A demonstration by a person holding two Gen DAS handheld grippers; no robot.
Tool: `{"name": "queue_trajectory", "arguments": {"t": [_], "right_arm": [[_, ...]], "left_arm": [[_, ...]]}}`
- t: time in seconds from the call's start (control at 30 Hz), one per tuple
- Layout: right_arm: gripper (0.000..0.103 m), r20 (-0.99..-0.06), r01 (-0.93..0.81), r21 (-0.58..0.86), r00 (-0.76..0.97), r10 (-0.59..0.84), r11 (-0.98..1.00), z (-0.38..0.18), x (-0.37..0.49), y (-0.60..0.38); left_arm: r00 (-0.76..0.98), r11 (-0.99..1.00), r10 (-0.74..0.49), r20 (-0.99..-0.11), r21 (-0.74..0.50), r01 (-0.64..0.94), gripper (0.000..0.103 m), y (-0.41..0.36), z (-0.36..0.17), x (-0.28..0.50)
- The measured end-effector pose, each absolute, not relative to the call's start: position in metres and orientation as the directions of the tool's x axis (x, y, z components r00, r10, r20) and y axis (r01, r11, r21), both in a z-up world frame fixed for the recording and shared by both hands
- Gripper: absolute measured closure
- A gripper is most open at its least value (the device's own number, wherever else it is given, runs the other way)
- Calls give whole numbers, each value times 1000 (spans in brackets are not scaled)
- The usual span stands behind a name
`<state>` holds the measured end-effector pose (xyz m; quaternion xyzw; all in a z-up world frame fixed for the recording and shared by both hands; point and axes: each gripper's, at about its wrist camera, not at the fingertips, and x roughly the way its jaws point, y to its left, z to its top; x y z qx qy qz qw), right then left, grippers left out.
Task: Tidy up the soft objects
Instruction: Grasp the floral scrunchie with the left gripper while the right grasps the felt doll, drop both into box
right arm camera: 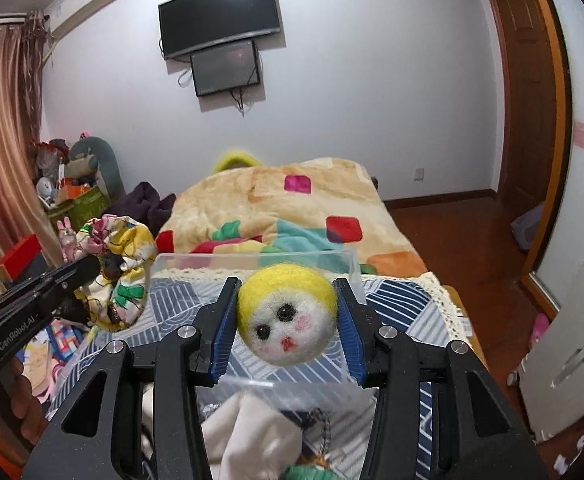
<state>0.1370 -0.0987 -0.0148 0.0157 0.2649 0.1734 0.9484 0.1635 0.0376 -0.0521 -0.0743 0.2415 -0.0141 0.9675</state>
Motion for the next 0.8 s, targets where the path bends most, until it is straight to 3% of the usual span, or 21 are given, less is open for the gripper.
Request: {"name": "queue_trajectory", "arguments": {"t": [0.37,0.63,0.7,0.8], "right_arm": [[60,-675,-351,99,664,321,931,-57,170,-84],[59,-709,-368,86,630,316,926,-61,165,-86],[56,-710,-374,73,632,312,925,-58,168,-84],[43,-697,-377,55,649,306,925,-54,166,-83]], "left_arm": [[764,996,-82,-640,-80,41,92,20,-94,210],[723,987,-148,-675,-142,70,92,21,-105,213],[723,988,-144,-676,-137,69,91,21,-104,212],[726,990,-135,-674,-125,68,86,20,-101,208]]}}
